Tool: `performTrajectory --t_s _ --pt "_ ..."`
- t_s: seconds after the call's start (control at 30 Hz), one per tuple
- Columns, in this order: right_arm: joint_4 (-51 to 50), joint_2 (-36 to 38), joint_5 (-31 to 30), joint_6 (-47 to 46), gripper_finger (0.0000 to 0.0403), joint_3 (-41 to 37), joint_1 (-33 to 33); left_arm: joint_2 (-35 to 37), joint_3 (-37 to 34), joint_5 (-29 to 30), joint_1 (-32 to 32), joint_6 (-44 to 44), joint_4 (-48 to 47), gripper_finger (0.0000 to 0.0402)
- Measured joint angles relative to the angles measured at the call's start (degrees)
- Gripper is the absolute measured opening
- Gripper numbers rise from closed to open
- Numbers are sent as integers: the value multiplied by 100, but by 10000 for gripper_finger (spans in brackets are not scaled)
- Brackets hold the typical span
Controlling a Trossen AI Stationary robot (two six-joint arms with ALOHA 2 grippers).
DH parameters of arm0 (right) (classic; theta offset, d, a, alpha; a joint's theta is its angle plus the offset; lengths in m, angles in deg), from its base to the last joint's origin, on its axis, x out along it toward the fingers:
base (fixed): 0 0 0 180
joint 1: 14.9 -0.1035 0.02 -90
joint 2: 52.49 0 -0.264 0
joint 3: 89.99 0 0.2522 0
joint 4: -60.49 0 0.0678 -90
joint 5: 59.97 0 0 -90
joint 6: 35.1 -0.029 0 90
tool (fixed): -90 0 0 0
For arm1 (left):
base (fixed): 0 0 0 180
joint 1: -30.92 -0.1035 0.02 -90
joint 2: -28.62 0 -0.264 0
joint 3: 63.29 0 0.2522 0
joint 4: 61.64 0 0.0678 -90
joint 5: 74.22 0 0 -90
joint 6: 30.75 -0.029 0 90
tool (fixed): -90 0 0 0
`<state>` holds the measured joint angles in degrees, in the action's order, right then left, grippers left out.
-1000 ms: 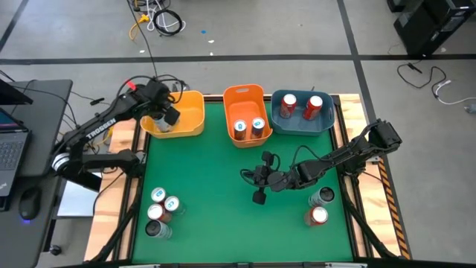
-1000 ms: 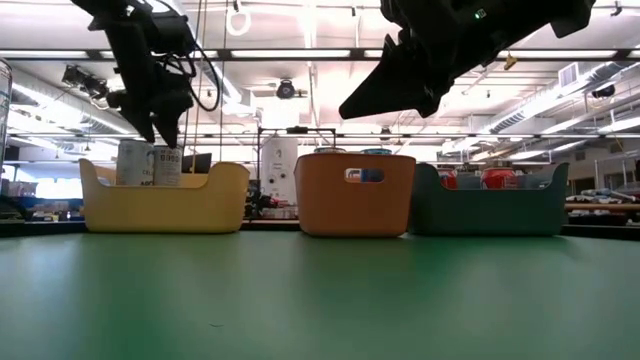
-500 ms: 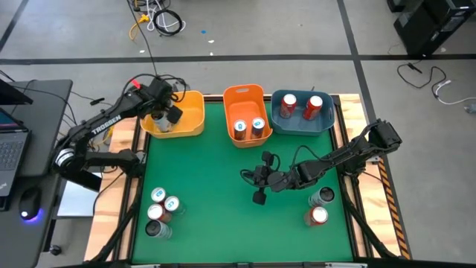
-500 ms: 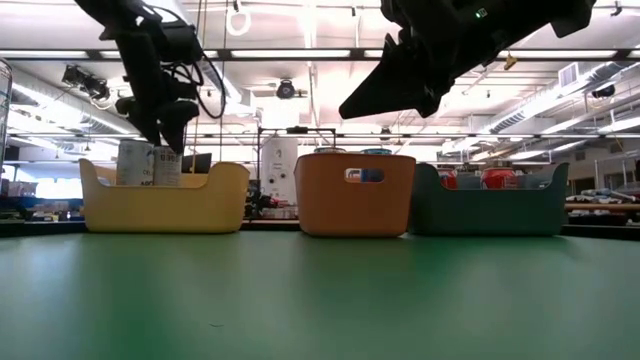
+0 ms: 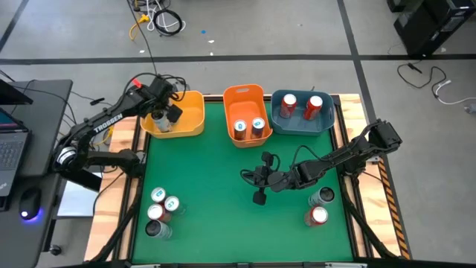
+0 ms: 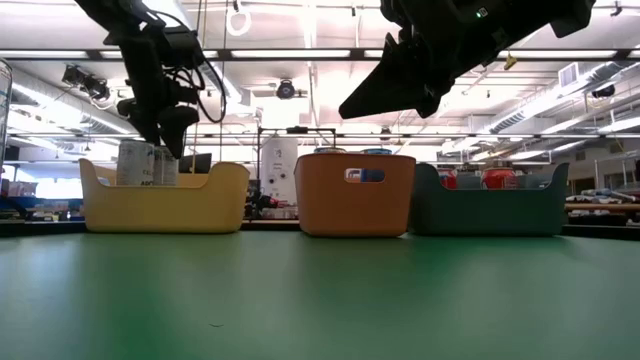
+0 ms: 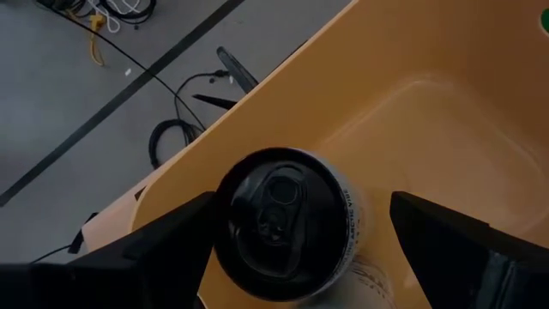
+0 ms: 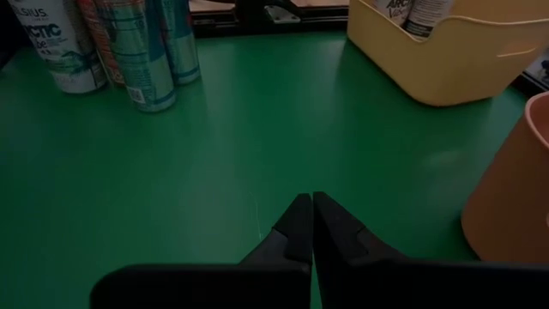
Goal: Sort soda cans
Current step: Adjust the white blue soda can in the yellow bin
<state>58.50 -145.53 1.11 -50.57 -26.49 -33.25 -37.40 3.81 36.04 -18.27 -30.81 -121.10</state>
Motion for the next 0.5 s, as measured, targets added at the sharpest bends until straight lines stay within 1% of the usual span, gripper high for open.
performTrajectory --t_s 0.13,0.5 --pt "0 0 11 0 0 0 0 0 -7 154 0 2 -28 349" --pt "2 0 11 0 0 -1 0 0 44 245 22 84 -91 349"
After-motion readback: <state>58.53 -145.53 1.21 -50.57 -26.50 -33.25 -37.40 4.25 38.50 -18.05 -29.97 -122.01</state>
